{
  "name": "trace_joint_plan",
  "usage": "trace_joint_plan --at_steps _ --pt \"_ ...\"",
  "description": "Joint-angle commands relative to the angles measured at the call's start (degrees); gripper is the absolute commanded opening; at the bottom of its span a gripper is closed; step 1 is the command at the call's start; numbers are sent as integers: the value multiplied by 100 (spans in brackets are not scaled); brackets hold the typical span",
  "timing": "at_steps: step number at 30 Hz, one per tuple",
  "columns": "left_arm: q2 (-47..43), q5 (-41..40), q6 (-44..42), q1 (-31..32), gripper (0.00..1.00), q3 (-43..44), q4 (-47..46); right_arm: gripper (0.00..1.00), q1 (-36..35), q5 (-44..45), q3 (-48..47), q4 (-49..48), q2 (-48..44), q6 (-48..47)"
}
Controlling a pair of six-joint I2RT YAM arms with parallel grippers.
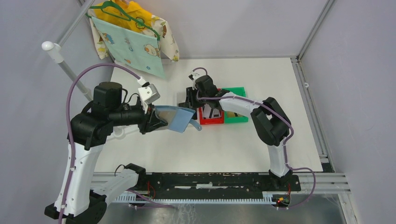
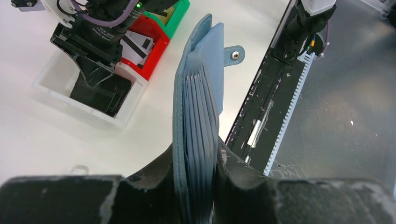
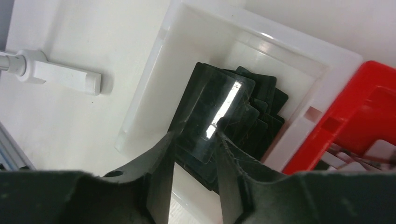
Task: Take the credit cards out of the card holder
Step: Place the credit card in the storage box.
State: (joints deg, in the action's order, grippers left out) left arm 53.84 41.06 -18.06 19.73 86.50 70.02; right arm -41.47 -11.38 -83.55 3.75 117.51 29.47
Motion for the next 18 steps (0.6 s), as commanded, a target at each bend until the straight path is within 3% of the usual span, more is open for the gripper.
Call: trace_joint_plan --at_steps 1,6,12,18 --pt "-60 209 224 9 2 297 -366 49 -45 760 -320 254 -766 -350" --pt "-49 267 257 8 2 291 -378 68 -61 898 -121 124 -1876 -552" --pt "-107 473 413 9 2 167 -623 94 51 -61 1270 -833 -3862 -432" --pt "-20 598 591 8 2 -64 -745 98 311 -1424 3063 -2709 -5443 642"
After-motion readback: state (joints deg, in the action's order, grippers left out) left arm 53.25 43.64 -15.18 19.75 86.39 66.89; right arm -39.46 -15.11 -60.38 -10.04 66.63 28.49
